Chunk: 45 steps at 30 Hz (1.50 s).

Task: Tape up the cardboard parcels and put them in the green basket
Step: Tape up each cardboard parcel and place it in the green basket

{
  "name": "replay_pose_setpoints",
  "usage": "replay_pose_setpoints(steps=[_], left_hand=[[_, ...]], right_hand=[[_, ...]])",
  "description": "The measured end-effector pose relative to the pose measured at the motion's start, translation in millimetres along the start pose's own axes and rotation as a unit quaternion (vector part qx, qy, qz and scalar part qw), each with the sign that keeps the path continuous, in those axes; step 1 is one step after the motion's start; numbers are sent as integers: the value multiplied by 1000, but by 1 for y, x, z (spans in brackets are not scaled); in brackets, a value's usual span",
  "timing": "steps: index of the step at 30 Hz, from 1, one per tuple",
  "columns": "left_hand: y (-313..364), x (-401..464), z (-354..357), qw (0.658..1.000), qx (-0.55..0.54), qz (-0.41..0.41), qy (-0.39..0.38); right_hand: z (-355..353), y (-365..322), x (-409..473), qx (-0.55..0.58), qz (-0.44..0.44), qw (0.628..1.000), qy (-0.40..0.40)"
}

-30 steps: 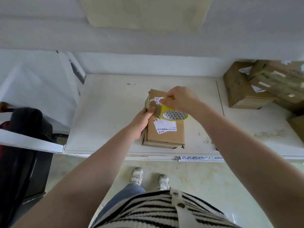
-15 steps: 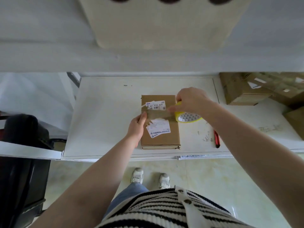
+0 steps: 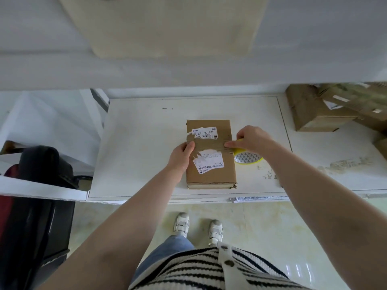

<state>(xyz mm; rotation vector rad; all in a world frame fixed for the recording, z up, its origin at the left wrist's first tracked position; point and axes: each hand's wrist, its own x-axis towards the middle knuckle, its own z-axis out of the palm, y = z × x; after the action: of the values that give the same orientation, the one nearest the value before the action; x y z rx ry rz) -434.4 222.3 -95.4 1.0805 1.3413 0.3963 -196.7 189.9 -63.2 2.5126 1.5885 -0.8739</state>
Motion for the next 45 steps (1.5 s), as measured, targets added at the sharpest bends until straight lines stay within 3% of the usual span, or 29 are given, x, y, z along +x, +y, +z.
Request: replay_pose_setpoints(steps=[2,4,7,9,16,20,23,25,31,33,36,40,42,45], left_hand=[[13,1,1,996,-62,-59,-5],[22,2,6,995,-51,-88,-24],[18,4,20,998,39,-37,12],[16,3,22,998,41,-24,34],[5,-3,23,993,-60,-47,-86],[5,-8,27,999,16,19,-30],[17,-13,26,984,103,136,44],[25,-18,32,973,134,183,33],[33,-14,33,962,245,122,8],[32,-12,24,968,231,98,13],[32,-11,12,977,199,76,-1],[32,-14,-1,985,152,68,-41],[31,-14,-7,987,139,59,-54],[25,-11,-20,992,114,45,-43]], right_hand=[[-2,-1,0,-2,2,1000,-6],[-2,-3,0,-4,3,1000,-10],[1,-3,-2,-3,4,1000,-7],[0,-3,-6,9,-4,1000,-3],[-62,-2,-28,0,-108,993,-54],[-66,-19,-31,-46,-107,993,-34],[-62,-29,-33,-54,-111,992,-9],[-58,-38,-36,-41,-120,992,-11],[-59,-57,-48,56,-97,993,-26],[-65,-59,-53,109,-101,988,-33],[-69,-64,-58,74,-147,985,-44],[-70,-60,-52,-65,-140,987,39],[-64,-54,-48,-62,-115,989,66],[-48,-53,-45,13,-120,992,46]])
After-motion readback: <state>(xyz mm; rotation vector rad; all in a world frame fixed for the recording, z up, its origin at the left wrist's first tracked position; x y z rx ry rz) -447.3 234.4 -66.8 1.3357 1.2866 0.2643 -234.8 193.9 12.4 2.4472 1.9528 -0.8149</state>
